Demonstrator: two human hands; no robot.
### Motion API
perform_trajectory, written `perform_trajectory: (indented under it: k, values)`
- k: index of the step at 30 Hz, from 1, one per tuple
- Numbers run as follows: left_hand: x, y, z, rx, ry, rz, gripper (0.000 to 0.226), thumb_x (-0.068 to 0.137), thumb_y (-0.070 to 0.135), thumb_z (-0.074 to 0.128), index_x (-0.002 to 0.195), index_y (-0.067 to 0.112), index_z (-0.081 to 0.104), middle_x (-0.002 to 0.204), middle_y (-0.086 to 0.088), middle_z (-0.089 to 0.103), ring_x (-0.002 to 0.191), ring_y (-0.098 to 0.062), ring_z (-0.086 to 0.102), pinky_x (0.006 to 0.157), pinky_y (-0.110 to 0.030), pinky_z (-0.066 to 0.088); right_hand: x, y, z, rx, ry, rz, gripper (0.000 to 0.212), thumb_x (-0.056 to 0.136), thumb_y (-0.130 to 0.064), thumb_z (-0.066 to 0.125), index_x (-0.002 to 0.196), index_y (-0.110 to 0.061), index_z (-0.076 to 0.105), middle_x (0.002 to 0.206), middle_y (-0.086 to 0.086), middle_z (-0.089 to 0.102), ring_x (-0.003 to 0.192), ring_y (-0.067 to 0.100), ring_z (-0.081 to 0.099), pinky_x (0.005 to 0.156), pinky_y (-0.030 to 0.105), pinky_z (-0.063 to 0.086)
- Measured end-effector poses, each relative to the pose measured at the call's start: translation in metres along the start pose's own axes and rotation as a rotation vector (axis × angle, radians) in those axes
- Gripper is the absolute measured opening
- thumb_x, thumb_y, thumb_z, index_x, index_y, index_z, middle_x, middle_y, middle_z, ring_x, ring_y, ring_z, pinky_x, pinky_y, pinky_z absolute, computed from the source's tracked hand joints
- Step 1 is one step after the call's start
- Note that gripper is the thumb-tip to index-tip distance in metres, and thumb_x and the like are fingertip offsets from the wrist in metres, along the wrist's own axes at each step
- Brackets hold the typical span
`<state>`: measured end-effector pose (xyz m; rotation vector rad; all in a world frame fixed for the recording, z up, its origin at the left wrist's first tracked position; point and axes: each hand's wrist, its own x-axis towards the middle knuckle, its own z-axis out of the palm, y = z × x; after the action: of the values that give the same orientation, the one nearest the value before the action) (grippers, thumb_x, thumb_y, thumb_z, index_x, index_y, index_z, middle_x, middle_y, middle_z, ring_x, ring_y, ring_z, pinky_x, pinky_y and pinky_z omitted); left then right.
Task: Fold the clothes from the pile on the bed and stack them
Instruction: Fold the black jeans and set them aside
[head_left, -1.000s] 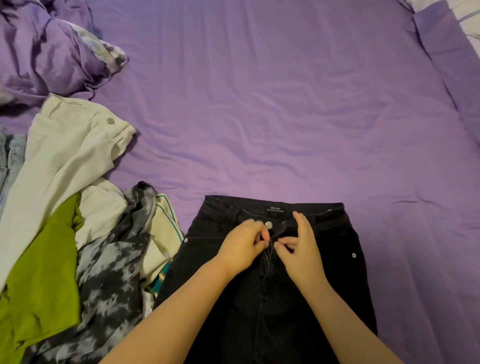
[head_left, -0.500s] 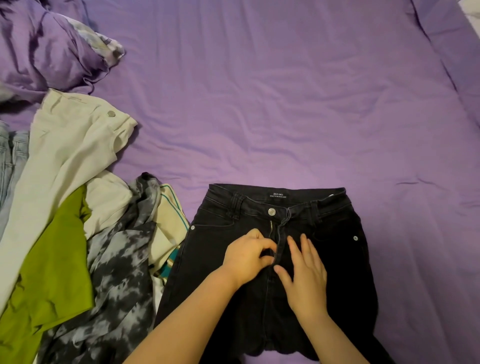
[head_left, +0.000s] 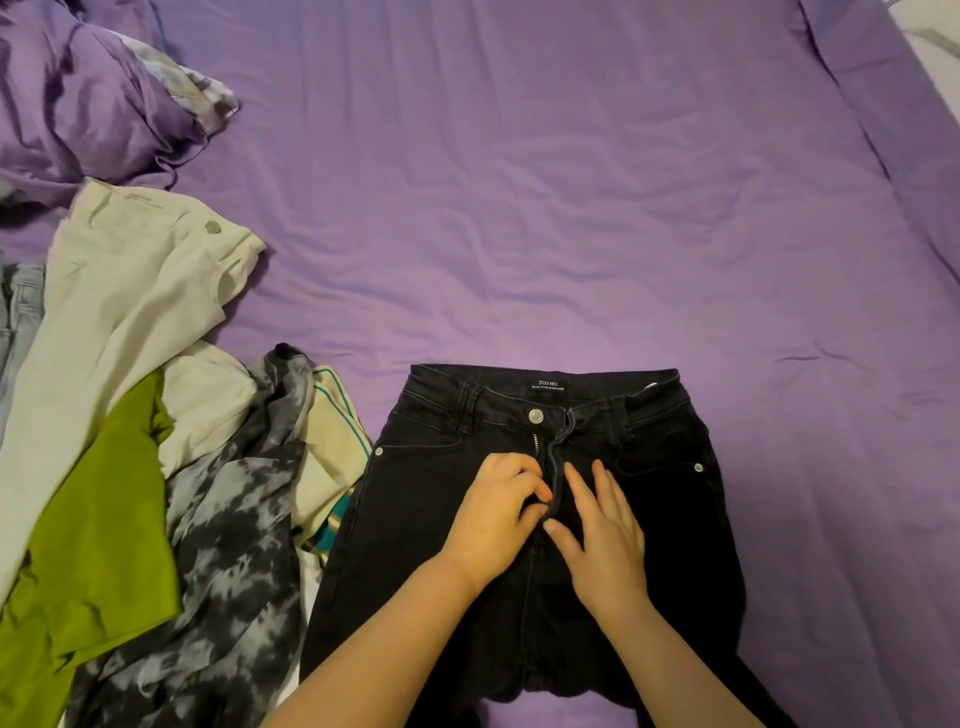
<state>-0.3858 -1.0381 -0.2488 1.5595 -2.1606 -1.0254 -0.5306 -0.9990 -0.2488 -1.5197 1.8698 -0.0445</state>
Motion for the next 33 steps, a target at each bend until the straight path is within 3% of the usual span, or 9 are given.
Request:
perform_trajectory:
  k: [6,9,14,19,25,30,33]
  values:
    - [0.012,-0.002,-0.009,0.133,-0.192,0.106,0.005,0.090,0.017,0.057,0.093,0.016,0.061,0.097,0.005,0.063,0.106,-0.012,0.046,0.089,-0.027,0.043,0.001,-0.001,0.002,-0.012,-0.005,0.012,0.066,0.096,-0.042,0.048,0.150,-0.039,0.010,0.161,-0.005,-0.005,0.147,0.012,-0.006,0.117,0.036,0.008]
    - [0.021,-0.002,-0.014,0.208,-0.258,0.139,0.009,0.093,0.020,0.055,0.096,0.016,0.062,0.105,0.002,0.060,0.103,-0.016,0.046,0.088,-0.028,0.042,0.001,-0.002,-0.001,-0.023,-0.017,0.021,0.066,0.096,-0.044,0.048,0.151,-0.038,0.010,0.161,-0.004,-0.005,0.147,0.013,-0.006,0.118,0.037,0.009]
    - [0.026,-0.001,-0.015,0.225,-0.229,0.056,0.012,0.092,0.023,0.054,0.099,0.020,0.064,0.108,0.004,0.058,0.099,-0.016,0.049,0.083,-0.033,0.046,0.005,-0.012,0.002,-0.085,0.006,0.072,0.074,0.095,-0.046,0.048,0.151,-0.036,0.001,0.161,-0.002,-0.005,0.148,0.016,-0.004,0.118,0.036,0.012]
    - [0.031,0.002,-0.018,0.051,-0.111,-0.127,0.005,0.091,0.023,0.059,0.093,0.021,0.064,0.092,0.008,0.057,0.086,-0.011,0.056,0.076,-0.027,0.045,0.007,-0.018,0.005,-0.138,-0.006,0.107,0.083,0.094,-0.046,0.051,0.151,-0.034,-0.008,0.161,0.002,-0.007,0.148,0.019,-0.004,0.119,0.036,0.011]
    - [0.043,0.001,-0.020,-0.079,-0.039,-0.245,0.003,0.090,0.024,0.063,0.089,0.027,0.065,0.084,0.015,0.040,0.071,-0.001,0.046,0.064,-0.015,0.037,0.008,-0.022,0.004,-0.201,0.011,0.111,0.083,0.094,-0.048,0.050,0.151,-0.034,-0.009,0.160,0.004,-0.003,0.148,0.021,0.000,0.118,0.038,0.014]
    - [0.058,0.004,-0.021,-0.211,0.085,-0.373,0.006,0.090,0.022,0.063,0.087,0.020,0.068,0.082,0.011,0.040,0.075,-0.009,0.050,0.071,-0.035,0.055,0.009,-0.021,0.003,-0.240,0.008,0.108,0.083,0.094,-0.051,0.048,0.150,-0.036,-0.011,0.160,0.003,-0.003,0.147,0.022,0.003,0.117,0.038,0.016]
    - [0.061,0.007,-0.017,-0.190,0.151,-0.417,0.008,0.091,0.027,0.063,0.091,0.022,0.069,0.080,0.012,0.041,0.069,-0.005,0.048,0.061,-0.025,0.047,0.009,-0.020,0.003,-0.269,0.006,0.099,0.083,0.094,-0.053,0.045,0.149,-0.036,-0.013,0.159,0.003,-0.003,0.147,0.021,0.004,0.116,0.038,0.016]
